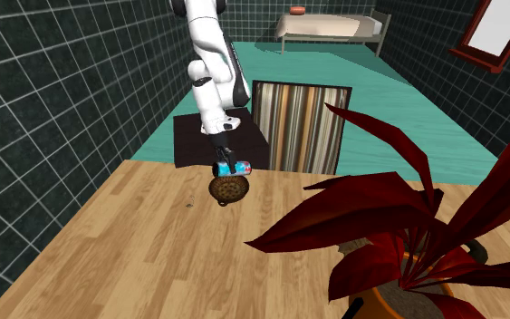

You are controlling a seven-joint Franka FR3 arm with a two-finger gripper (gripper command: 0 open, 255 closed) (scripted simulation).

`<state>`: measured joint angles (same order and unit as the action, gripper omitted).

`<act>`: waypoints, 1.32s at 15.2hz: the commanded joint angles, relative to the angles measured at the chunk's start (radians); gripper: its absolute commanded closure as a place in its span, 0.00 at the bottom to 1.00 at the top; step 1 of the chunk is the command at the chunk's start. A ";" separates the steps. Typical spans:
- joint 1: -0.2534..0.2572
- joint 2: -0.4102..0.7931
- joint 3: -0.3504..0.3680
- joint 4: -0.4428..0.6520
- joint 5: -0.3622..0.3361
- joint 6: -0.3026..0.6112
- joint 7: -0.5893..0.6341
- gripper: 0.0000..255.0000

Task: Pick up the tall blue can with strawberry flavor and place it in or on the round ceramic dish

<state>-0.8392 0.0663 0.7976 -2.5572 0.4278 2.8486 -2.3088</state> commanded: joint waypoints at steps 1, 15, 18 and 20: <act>-0.028 -0.013 0.006 -0.023 0.073 0.004 -0.092 1.00; 0.111 0.236 -0.164 -0.024 -0.141 0.233 0.018 1.00; 0.112 0.236 -0.165 -0.024 -0.140 0.233 0.017 1.00; 0.112 0.236 -0.165 -0.024 -0.140 0.233 0.017 1.00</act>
<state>-0.7294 0.3005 0.6321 -2.5796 0.2887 3.0829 -2.2923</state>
